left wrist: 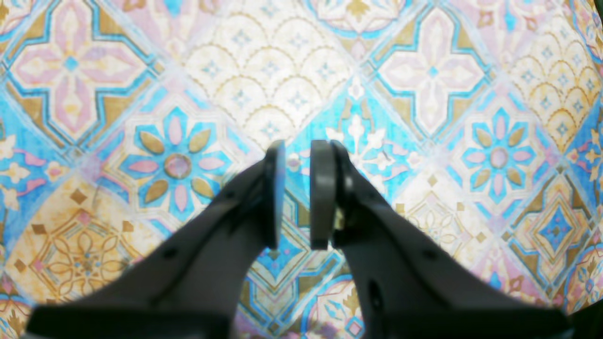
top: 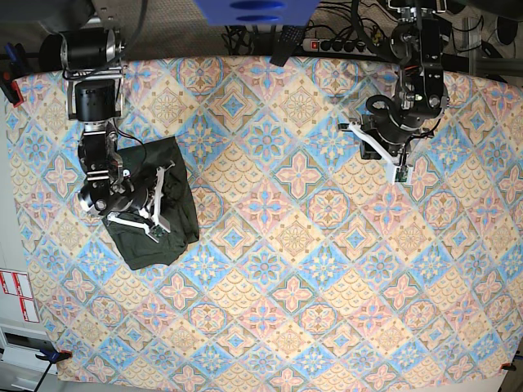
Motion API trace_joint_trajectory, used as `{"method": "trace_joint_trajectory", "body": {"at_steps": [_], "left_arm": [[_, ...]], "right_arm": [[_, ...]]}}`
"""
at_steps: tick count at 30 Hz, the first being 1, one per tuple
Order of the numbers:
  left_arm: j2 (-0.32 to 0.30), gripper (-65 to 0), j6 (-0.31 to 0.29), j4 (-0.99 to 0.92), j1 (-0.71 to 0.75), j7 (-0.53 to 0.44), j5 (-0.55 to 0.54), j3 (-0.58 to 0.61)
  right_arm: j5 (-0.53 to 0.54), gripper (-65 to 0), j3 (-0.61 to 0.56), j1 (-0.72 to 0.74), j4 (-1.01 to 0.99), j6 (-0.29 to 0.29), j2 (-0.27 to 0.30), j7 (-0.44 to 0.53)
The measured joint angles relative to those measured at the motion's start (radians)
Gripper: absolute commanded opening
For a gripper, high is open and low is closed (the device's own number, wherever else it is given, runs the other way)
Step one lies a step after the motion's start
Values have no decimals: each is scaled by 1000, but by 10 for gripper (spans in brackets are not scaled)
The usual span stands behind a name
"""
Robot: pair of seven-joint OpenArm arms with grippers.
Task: Fold the T-shirt properly
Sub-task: 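Drag the folded shirt with the right gripper toward the right arm's side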
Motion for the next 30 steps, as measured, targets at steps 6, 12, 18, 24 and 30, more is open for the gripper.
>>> {"method": "trace_joint_trajectory", "body": {"at_steps": [6,12,18,24,30], "left_arm": [[0,-576,0,0,5,0,0,0],[-2,-576,0,0,5,0,1,0],[0,-576,0,0,1,0,0,1],[0,-576,0,0,-1,0,0,1],[0,-576,-2,0,0,0,-1,1]], "right_arm": [[-24,-617,-2,1,11,-11,-14,-20],[-37,-617,2,-32,24,-32,-42,-6],[-48,-617,3,-74,84,-44,-63,-4],[-47,-617,1,-90,104,-38,-120,-13],[-28,-617,-2,-108,99,-26,-141,-4]]}}
